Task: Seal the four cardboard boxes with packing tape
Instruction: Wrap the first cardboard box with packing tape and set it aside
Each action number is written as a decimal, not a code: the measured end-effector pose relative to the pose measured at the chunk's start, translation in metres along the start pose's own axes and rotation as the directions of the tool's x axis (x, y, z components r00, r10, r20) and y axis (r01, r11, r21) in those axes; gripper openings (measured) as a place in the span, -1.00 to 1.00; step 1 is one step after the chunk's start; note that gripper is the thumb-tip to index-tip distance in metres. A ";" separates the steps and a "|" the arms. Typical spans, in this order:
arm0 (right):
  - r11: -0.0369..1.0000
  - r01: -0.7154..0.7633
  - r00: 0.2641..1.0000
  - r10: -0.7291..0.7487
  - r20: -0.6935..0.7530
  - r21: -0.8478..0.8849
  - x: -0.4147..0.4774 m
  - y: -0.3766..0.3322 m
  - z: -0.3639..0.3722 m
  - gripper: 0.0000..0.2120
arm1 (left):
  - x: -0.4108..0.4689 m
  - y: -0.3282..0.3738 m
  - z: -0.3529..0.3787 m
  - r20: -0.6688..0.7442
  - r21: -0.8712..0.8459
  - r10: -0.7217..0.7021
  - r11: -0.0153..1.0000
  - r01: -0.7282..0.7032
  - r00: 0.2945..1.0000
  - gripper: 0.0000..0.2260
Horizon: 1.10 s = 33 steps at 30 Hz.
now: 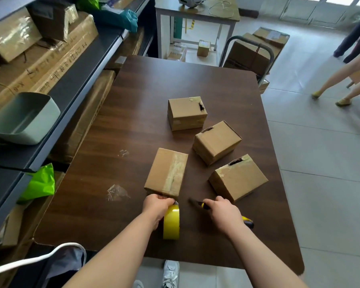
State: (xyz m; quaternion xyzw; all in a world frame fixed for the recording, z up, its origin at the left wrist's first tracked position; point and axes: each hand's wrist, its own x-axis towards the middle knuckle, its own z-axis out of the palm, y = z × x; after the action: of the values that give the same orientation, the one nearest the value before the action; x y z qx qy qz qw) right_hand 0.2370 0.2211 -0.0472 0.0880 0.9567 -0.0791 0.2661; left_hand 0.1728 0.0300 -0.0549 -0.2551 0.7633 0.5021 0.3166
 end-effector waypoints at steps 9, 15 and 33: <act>0.936 0.197 0.950 -0.108 -0.295 0.292 0.010 -0.028 0.014 -0.48 | 0.000 0.003 0.003 -0.115 0.112 -0.005 0.994 0.018 0.993 -0.72; 0.907 0.361 0.923 -0.314 -0.223 0.216 0.025 -0.061 -0.005 -0.52 | 0.003 0.005 0.005 -0.141 0.208 0.089 0.976 -0.058 0.986 -0.74; 0.910 0.299 0.953 -0.272 -0.130 0.288 0.046 -0.050 -0.041 -0.45 | -0.002 -0.003 -0.070 -0.205 0.251 0.319 0.931 -0.265 0.925 -0.84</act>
State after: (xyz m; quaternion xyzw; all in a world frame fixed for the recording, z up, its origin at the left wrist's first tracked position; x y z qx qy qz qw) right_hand 0.1675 0.1862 -0.0315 -0.0095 0.9463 -0.2595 0.1928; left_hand 0.1602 -0.0360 -0.0350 -0.1609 0.8762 0.4219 0.1682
